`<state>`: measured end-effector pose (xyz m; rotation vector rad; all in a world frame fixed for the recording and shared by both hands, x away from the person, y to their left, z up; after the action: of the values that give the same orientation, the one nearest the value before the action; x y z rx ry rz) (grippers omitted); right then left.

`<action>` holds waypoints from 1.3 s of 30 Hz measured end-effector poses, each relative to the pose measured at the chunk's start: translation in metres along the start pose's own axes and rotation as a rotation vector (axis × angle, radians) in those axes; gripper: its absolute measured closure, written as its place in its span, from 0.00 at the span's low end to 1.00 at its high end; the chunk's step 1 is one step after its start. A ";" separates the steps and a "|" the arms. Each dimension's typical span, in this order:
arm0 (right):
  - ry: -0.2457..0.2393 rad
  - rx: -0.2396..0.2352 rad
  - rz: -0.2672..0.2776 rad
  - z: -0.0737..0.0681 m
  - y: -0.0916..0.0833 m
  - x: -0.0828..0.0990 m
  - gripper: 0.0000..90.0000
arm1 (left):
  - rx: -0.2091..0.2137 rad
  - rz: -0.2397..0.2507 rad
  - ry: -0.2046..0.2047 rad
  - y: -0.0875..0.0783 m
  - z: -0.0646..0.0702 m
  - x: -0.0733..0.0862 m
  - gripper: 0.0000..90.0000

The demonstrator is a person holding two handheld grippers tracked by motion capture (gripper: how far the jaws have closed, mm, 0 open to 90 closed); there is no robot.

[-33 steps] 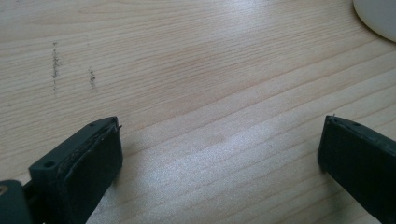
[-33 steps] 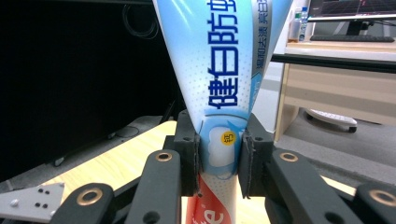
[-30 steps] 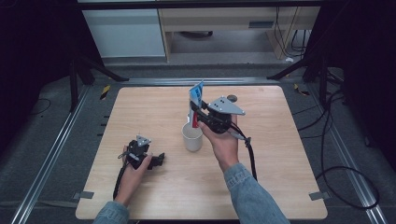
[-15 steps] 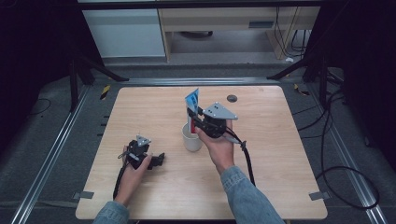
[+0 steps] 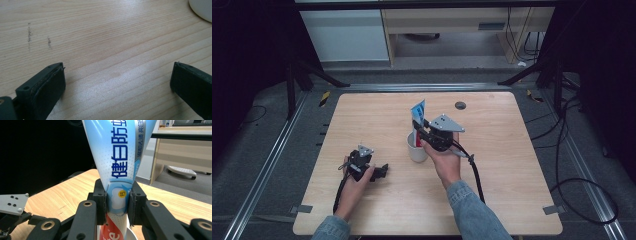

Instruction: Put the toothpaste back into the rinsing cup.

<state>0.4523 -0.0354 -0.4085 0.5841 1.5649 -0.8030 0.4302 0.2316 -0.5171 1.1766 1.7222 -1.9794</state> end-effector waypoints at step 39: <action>0.030 -0.016 -0.041 -0.003 0.005 0.030 0.80 | 0.001 0.000 0.001 0.000 0.000 0.000 0.00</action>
<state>0.4500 -0.0318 -0.4386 0.5558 1.6140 -0.8155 0.4303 0.2317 -0.5171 1.1786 1.7220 -1.9805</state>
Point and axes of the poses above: each handheld gripper's, and its own axes: y roughly forward along the jaws, x roughly out of its underside, z roughly to its right, the point moved 1 cm from there along y, roughly forward along the jaws, and after that the axes turned 1 degree about -x, right-handed, at the moved point
